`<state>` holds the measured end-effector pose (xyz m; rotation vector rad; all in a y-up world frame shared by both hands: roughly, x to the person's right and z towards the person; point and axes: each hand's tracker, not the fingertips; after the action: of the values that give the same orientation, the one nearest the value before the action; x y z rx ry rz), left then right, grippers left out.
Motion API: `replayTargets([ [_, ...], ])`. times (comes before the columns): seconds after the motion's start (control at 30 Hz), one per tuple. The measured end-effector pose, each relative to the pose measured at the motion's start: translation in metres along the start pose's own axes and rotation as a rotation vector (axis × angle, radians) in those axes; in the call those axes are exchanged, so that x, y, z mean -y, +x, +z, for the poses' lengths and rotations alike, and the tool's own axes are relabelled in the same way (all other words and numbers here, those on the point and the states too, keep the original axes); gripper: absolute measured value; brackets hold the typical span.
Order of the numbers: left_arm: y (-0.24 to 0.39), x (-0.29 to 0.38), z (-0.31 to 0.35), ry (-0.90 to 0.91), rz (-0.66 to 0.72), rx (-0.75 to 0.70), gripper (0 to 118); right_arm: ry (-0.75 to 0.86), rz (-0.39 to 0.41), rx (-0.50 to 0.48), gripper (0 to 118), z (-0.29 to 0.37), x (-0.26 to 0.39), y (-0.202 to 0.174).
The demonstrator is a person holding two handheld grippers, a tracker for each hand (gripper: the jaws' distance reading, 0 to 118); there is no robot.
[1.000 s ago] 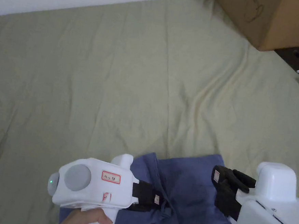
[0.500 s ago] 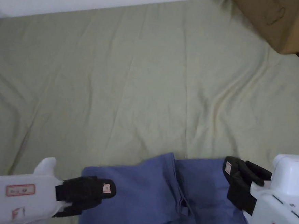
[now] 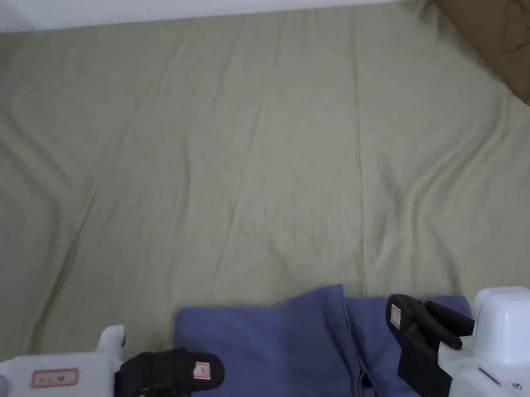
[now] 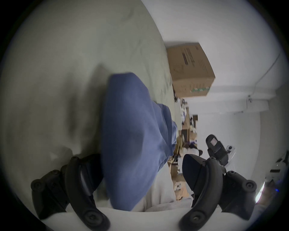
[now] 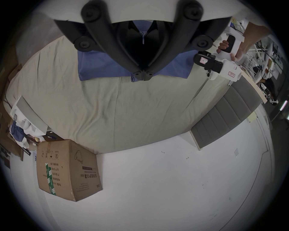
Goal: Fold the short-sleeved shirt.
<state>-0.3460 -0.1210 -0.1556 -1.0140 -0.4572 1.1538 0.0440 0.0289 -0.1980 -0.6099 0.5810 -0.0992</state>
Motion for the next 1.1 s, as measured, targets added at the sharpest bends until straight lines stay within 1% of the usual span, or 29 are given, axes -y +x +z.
replayTargets([
  [0.03,0.0,-0.005,-0.007,-0.01,-0.008,0.013,99,0.004,0.008,0.008,0,0.001,0.0,-0.002],
  [0.07,0.0,-0.01,-0.013,-0.006,0.002,0.025,85,0.009,0.011,0.012,0,0.001,0.0,-0.002],
  [0.1,-0.004,-0.015,-0.018,0.0,0.023,0.02,43,0.017,0.005,0.012,0,0.002,0.0,-0.002],
  [0.13,-0.005,-0.018,-0.021,0.002,0.032,-0.036,6,0.024,-0.001,0.012,0,0.002,-0.001,-0.002],
  [0.17,-0.008,-0.021,-0.028,0.001,0.04,-0.128,6,0.03,-0.005,0.014,0,0.002,-0.001,-0.002],
  [0.2,-0.015,-0.02,-0.032,-0.023,0.075,-0.142,6,0.031,0.0,0.011,0,0.002,-0.002,-0.003],
  [0.23,-0.019,-0.018,-0.031,-0.049,0.072,-0.046,6,0.029,0.009,0.005,0,0.001,-0.003,-0.003],
  [0.27,-0.018,-0.018,-0.025,-0.021,0.082,-0.012,6,0.029,0.02,0.009,0,0.0,-0.003,-0.004],
  [0.33,-0.014,-0.016,-0.016,-0.021,0.085,-0.038,6,0.03,0.041,0.023,0,0.0,-0.002,-0.006],
  [0.43,0.002,-0.013,0.004,-0.028,0.048,-0.071,6,0.026,0.031,0.022,0,-0.001,-0.002,-0.005],
  [0.53,-0.015,-0.023,0.032,-0.01,0.021,-0.074,6,0.02,0.029,0.029,0,-0.002,0.0,-0.004],
  [0.6,-0.014,-0.023,0.055,-0.005,-0.008,-0.148,6,0.018,0.035,0.032,0,-0.002,0.0,-0.004],
  [0.67,-0.019,-0.026,0.08,0.011,0.004,-0.223,6,0.018,0.038,0.035,0,-0.001,0.0,-0.003],
  [0.8,-0.012,-0.021,0.132,0.078,-0.002,-0.279,6,0.021,0.039,0.043,0,0.002,0.0,0.001],
  [0.87,-0.004,-0.019,0.151,0.104,-0.003,-0.333,6,0.022,0.032,0.047,0,0.003,0.001,0.003],
  [1.0,0.021,-0.017,0.174,0.144,-0.016,-0.504,6,0.022,0.015,0.047,0,0.002,0.001,0.007],
  [1.1,0.053,-0.015,0.172,0.177,-0.024,-0.566,6,0.023,0.008,0.042,0,0.003,0.001,0.01],
])
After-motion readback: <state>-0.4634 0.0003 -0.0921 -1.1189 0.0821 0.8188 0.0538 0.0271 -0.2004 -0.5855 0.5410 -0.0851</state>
